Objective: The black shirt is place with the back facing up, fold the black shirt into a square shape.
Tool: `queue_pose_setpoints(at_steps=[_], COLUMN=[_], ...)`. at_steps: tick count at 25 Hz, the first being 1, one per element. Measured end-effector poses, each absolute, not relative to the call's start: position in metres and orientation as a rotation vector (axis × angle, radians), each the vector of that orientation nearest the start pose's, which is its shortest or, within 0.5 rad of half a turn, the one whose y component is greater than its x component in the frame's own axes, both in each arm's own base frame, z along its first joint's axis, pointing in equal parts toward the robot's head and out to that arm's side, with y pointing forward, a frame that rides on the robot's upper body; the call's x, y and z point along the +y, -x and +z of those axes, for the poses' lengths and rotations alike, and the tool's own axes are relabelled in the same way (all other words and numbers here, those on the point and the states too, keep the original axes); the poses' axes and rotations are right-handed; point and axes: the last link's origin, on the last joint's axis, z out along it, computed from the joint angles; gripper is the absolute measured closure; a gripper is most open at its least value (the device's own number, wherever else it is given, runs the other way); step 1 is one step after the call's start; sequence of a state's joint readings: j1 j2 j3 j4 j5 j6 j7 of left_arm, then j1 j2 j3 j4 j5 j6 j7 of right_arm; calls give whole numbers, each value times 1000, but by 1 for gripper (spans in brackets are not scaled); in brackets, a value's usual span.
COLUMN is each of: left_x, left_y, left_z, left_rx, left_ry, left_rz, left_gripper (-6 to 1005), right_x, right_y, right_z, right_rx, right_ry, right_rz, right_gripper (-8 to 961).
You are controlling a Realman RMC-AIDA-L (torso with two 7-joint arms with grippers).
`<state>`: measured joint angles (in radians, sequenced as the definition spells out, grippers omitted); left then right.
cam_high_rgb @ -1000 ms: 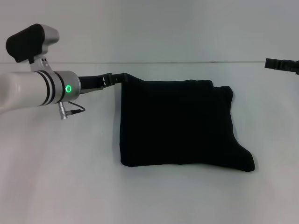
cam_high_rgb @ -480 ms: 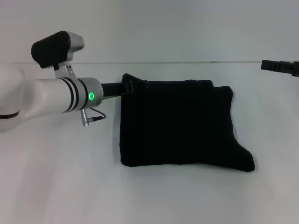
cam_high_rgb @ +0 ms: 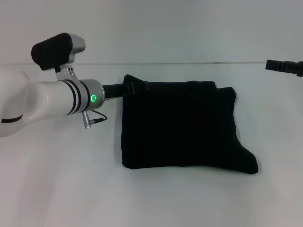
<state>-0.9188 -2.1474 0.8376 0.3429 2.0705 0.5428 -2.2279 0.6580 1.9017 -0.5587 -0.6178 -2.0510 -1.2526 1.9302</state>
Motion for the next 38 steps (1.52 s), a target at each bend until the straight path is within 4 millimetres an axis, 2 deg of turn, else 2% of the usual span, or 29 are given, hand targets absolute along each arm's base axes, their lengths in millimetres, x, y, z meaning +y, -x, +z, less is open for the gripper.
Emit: queue_pose_setpoints(at_steps=[9, 15, 25, 33, 38], left_x=[451, 449, 448, 448, 449], left_y=[214, 219, 230, 226, 226], left_z=[-76, -81, -74, -76, -72], left_rx=[-1470, -1486, -1479, -1465, -1476], left_ry=[1967, 1931, 1886, 1921, 1903], left_rz=[-475, -472, -478, -476, -498], left_gripper=[98, 300, 509, 957, 944], right_x=[416, 417, 418, 417, 418], right_y=[-286, -285, -283, -285, -284], right_z=[94, 94, 95, 96, 96], right_rx=[1181, 1178, 1174, 1178, 1175], right_ry=[2189, 2190, 2189, 2181, 2179], right_rz=[641, 642, 647, 653, 654], right_gripper=[52, 52, 54, 56, 56])
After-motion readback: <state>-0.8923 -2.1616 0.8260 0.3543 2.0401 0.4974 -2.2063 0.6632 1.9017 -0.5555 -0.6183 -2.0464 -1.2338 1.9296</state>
